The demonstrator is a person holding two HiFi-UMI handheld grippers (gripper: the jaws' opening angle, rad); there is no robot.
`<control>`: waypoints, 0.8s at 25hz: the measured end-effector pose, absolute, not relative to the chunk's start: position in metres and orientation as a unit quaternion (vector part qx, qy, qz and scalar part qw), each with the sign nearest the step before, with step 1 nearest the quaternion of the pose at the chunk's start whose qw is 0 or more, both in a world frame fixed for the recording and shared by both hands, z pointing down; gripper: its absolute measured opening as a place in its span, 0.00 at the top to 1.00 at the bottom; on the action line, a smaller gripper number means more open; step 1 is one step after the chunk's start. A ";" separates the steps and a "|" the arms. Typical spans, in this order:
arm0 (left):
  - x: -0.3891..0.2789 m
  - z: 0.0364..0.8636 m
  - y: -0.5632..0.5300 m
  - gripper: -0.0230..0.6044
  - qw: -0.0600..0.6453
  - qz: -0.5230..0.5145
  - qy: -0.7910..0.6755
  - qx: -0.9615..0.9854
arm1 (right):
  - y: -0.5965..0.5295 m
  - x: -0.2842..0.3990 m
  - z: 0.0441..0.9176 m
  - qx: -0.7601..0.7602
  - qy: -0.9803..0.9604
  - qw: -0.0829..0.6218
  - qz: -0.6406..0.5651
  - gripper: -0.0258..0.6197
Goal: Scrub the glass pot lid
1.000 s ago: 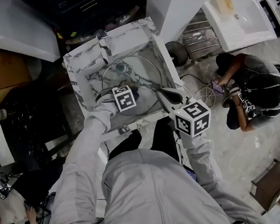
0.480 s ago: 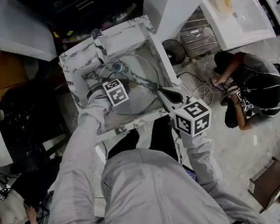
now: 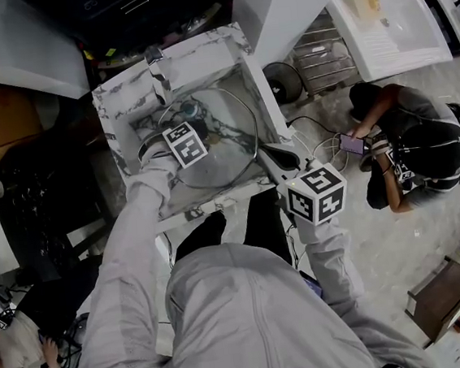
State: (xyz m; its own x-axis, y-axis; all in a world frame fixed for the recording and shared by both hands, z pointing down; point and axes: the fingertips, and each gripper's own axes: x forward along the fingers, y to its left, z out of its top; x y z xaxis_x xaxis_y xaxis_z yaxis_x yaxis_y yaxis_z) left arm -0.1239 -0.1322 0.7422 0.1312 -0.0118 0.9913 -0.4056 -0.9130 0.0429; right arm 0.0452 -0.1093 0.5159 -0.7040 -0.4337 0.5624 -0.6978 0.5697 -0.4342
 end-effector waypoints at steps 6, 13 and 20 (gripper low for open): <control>-0.111 0.743 -0.154 0.87 0.162 0.618 -0.200 0.743 | -0.111 0.044 0.519 0.325 -0.862 0.205 0.332 0.91; -0.093 0.740 -0.169 0.87 0.213 0.574 -0.247 0.751 | -0.111 0.045 0.524 0.323 -0.861 0.208 0.335 0.91; -0.050 0.729 -0.171 0.87 0.234 0.540 -0.250 0.769 | -0.112 0.050 0.527 0.322 -0.859 0.211 0.338 0.91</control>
